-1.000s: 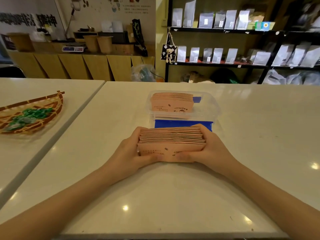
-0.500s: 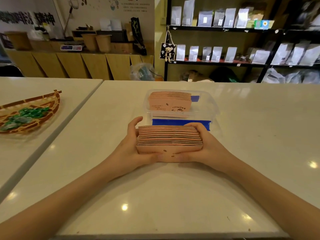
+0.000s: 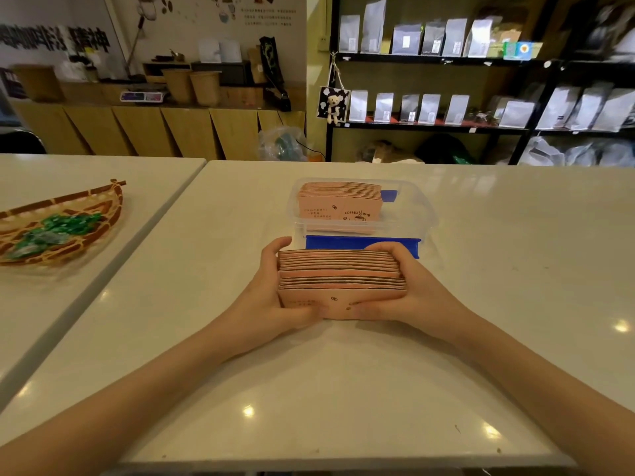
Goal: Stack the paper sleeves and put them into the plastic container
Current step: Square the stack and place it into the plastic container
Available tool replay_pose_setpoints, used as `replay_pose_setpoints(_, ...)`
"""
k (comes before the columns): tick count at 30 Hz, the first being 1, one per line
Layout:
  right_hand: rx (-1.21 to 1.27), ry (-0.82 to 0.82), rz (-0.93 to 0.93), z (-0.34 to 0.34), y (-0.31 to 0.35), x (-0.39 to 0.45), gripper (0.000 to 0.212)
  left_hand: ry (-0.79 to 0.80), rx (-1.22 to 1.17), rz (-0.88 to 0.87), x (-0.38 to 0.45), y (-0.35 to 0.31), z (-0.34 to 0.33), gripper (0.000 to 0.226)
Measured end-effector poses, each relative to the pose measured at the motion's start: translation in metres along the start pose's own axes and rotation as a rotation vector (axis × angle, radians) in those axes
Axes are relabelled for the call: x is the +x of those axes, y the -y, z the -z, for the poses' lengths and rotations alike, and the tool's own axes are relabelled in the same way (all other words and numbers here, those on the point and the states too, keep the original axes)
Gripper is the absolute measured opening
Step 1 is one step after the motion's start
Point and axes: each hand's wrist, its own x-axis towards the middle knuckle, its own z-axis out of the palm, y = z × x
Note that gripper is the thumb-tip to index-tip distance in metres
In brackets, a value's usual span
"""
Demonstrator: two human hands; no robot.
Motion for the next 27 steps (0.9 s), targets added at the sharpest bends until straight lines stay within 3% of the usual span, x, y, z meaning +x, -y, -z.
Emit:
replay_pose_setpoints(4, -0.119, 0.063, -0.023, 0.012, 0.005, -0.001, 0.074, 0.018, 0.046, -0.008, -0.004, -0.003, 0.009, 0.081)
replay_pose_setpoints(10, -0.374, 0.133, -0.007, 0.030, 0.023, 0.006, 0.044, -0.009, 0.317, -0.047, 0.003, -0.010, 0.032, 0.042)
replay_pose_setpoints(21, -0.788, 0.323, 0.009, 0.039, 0.059, 0.023, 0.037, 0.240, 0.817, -0.035, 0.026, -0.058, 0.044, 0.037)
replay_pose_setpoints(27, -0.809, 0.179, 0.104, 0.064, 0.102, 0.037, 0.039, 0.198, 0.916, -0.142, 0.052, -0.107, 0.070, 0.038)
